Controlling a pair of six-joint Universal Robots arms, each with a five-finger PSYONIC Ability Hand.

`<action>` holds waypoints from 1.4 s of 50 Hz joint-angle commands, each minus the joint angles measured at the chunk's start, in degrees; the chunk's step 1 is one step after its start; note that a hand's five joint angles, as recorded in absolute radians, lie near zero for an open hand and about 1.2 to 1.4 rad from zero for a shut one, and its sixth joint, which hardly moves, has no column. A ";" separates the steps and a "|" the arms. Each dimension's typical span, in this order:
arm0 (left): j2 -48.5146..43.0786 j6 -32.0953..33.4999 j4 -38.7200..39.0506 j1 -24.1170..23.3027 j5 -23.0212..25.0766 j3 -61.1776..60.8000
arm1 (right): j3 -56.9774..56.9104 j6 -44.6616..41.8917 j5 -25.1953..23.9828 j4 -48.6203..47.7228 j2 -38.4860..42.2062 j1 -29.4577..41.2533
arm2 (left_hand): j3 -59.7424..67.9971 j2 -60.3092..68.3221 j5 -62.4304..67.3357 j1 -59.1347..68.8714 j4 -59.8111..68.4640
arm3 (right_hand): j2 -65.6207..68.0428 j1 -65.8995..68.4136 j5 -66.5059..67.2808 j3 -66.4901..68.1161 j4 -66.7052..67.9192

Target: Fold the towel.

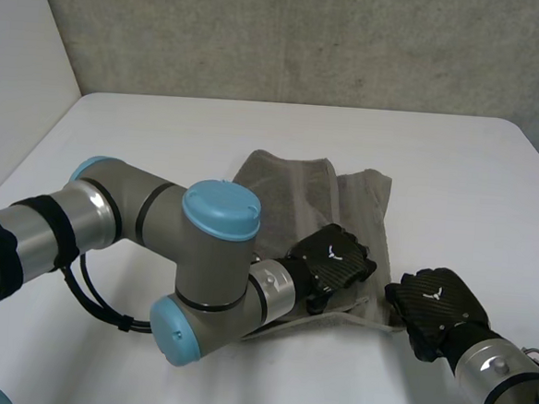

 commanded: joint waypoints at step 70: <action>-2.38 -4.65 3.05 -1.87 -0.67 -1.73 | 0.53 -5.81 -0.04 0.06 0.31 -1.30 | 13.51 13.51 13.51 13.44 13.53 | 13.44 13.19 13.26 13.57 13.39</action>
